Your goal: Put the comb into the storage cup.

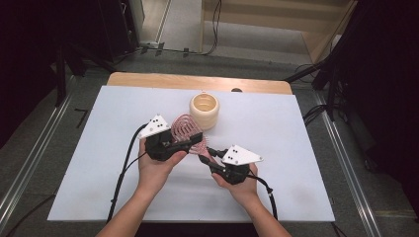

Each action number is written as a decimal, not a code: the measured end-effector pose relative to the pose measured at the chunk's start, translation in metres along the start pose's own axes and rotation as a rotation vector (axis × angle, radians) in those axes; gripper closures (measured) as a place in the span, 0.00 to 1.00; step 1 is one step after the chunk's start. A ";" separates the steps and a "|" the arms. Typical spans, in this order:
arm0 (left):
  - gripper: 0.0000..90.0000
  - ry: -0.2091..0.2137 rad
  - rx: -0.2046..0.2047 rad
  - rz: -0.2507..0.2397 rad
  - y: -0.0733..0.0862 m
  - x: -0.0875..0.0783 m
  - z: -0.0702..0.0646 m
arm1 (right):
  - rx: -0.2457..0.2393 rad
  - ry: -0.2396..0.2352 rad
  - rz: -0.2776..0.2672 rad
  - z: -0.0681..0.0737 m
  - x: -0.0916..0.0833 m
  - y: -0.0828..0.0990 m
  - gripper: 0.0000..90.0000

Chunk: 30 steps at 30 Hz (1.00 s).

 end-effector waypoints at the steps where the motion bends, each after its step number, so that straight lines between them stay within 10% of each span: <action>1: 0.57 0.006 -0.006 -0.002 0.000 0.000 0.000 | -0.005 0.004 -0.002 0.000 0.000 0.000 0.76; 17: 0.69 0.074 -0.016 -0.026 -0.007 -0.002 -0.005 | -0.087 0.052 -0.041 -0.005 0.010 0.001 0.75; 26: 0.69 0.048 0.004 -0.044 -0.013 -0.006 -0.001 | 0.043 0.044 -0.037 -0.014 0.005 -0.001 0.16; 30: 0.69 0.040 0.019 -0.044 -0.015 -0.007 -0.001 | 0.087 0.003 -0.039 -0.013 0.003 0.000 0.06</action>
Point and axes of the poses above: each handheld gripper's, and its own axes: x roughly forward along the jaws, y roughly out of its underside, z roughly to its left, the point moved 10 cm from there along x, roughly forward along the jaws, and after that the axes turned 3 degrees about y, right-handed, at the moved point
